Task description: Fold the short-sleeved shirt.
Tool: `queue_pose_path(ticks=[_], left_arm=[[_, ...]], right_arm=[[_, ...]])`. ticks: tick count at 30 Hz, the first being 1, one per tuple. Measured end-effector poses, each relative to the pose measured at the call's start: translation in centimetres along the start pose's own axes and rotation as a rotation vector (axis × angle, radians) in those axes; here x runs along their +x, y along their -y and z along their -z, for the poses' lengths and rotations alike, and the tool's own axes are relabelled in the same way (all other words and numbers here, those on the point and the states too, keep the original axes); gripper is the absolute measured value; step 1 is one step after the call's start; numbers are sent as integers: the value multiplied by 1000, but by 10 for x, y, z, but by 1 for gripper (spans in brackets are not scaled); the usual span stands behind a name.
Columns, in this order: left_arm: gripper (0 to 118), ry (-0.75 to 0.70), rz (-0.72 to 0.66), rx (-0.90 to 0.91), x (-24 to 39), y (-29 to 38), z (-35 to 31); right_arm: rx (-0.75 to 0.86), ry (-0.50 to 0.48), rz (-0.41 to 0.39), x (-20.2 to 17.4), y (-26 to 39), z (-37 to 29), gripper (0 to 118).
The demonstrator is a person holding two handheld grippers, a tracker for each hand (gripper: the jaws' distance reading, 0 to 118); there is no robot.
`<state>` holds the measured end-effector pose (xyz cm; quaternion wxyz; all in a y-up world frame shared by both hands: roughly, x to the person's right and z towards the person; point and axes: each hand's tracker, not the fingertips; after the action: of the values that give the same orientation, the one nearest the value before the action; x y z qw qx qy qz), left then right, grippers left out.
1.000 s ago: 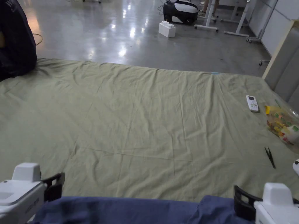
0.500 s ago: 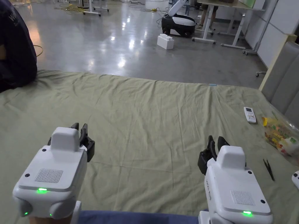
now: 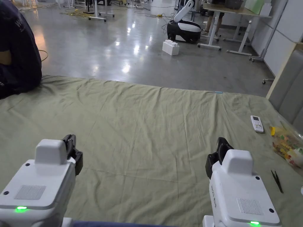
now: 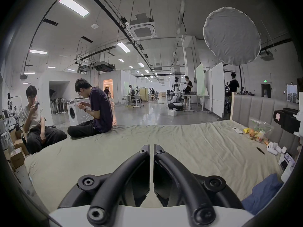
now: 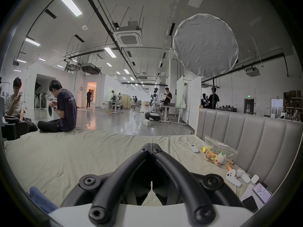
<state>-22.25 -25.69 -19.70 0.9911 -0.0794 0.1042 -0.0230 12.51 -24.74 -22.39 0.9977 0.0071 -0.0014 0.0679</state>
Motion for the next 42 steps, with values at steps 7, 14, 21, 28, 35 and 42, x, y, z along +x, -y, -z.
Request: queue_pose_path(ticks=[7,14,21,28,35,42], left_arm=[[3,33,-4,-235,-69,39,-8],[5,176,-93,-603,-128,104,4],[92,326,-318,-767,-175,161,27],[93,483,-623,-877,-193,211,53],[92,656,-933,-882,-167,202,49],[67,666,-876,-909,-181,226,66]], right_arm=[[-22,-1,-20,-8,3,2,0],[-70,-26,-25,-19,15,4,0],[-83,-36,-46,-24,18,2,0],[-115,-30,-74,-27,22,1,0],[-119,-45,-78,-29,23,-1,0],[-135,-45,-87,-26,25,-4,0]])
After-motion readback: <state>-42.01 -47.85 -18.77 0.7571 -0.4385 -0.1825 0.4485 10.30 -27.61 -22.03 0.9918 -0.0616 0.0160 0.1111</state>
